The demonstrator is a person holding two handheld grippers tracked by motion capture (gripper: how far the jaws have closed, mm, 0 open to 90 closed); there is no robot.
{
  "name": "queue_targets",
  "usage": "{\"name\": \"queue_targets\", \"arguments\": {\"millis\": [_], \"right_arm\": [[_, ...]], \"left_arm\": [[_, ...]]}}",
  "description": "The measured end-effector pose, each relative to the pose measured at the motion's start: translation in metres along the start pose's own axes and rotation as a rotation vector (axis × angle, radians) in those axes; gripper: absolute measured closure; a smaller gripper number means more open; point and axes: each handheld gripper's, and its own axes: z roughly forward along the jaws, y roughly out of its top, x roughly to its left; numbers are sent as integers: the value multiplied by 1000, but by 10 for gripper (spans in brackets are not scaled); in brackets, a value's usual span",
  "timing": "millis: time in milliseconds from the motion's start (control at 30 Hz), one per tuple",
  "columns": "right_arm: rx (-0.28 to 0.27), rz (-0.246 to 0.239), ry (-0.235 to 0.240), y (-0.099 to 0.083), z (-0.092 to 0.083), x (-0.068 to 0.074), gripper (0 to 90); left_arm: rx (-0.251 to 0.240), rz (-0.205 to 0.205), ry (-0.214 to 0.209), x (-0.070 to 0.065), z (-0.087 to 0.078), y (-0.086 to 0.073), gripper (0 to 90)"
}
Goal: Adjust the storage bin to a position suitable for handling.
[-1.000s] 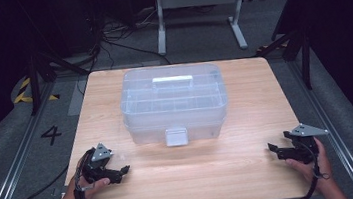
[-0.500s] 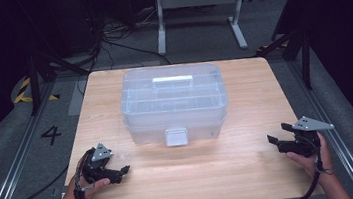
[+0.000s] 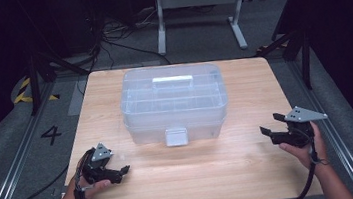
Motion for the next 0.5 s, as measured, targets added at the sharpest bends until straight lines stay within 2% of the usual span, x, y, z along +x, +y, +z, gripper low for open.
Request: {"name": "queue_targets", "arguments": {"millis": [67,100,133,233,500], "right_arm": [[-9,-8,3,8,0,0,285],[-21,-23,3,18,0,2,288],[-21,-23,3,18,0,2,288],[-39,-40,9,33,1,4,295],[-72,-78,50,67,9,13,300]], "left_arm": [[3,1,1,0,0,0,73],[2,-2,2,0,0,0,73],[3,-2,2,0,0,0,73],[2,-7,5,0,0,0,73],[2,-6,5,0,0,0,73]]}}
